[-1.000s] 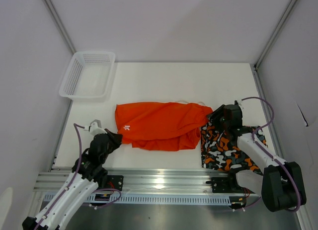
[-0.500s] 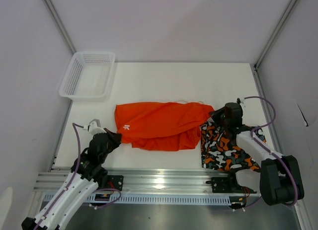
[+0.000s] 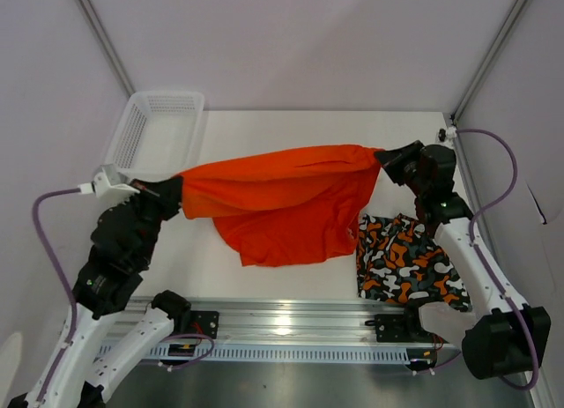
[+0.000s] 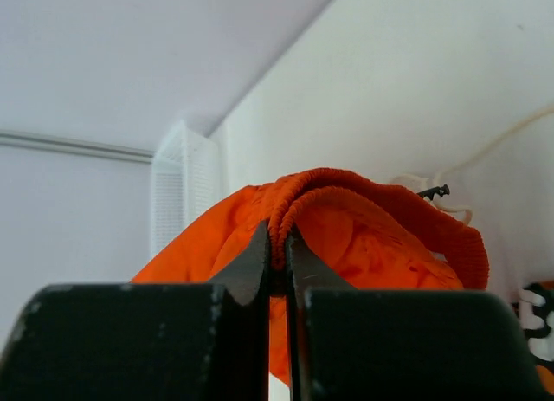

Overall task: Fold and stack the shorts
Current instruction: Flatten the shorts out

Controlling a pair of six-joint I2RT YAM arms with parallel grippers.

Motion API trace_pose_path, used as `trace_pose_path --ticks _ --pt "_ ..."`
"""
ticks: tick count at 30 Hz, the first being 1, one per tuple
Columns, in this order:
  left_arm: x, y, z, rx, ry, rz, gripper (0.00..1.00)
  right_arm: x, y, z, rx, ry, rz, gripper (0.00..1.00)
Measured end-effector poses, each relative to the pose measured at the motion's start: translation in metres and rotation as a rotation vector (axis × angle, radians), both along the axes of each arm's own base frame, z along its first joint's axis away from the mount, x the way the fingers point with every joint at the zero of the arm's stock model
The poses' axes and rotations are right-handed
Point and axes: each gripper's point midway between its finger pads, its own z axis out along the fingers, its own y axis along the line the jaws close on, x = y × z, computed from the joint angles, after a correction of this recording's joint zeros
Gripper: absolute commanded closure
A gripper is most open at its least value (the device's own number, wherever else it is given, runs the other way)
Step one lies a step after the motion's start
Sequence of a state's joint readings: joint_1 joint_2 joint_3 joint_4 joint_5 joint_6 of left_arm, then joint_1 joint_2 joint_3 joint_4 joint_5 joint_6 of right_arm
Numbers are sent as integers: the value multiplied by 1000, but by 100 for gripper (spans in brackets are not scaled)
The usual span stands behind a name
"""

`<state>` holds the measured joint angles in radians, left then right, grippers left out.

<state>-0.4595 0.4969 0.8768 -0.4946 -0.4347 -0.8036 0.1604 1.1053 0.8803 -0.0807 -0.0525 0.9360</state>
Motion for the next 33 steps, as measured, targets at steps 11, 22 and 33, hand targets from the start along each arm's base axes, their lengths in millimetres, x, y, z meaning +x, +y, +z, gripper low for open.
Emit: trace_pose_path --ticks 11,22,33 --pt "-49 39 130 29 -235 56 100 -57 25 124 68 -203 189 100" --pt "-123 80 220 32 -463 90 100 -144 54 229 134 -388 400 100" --pt "-170 90 265 23 -628 39 100 -233 42 347 124 -644 487 100"
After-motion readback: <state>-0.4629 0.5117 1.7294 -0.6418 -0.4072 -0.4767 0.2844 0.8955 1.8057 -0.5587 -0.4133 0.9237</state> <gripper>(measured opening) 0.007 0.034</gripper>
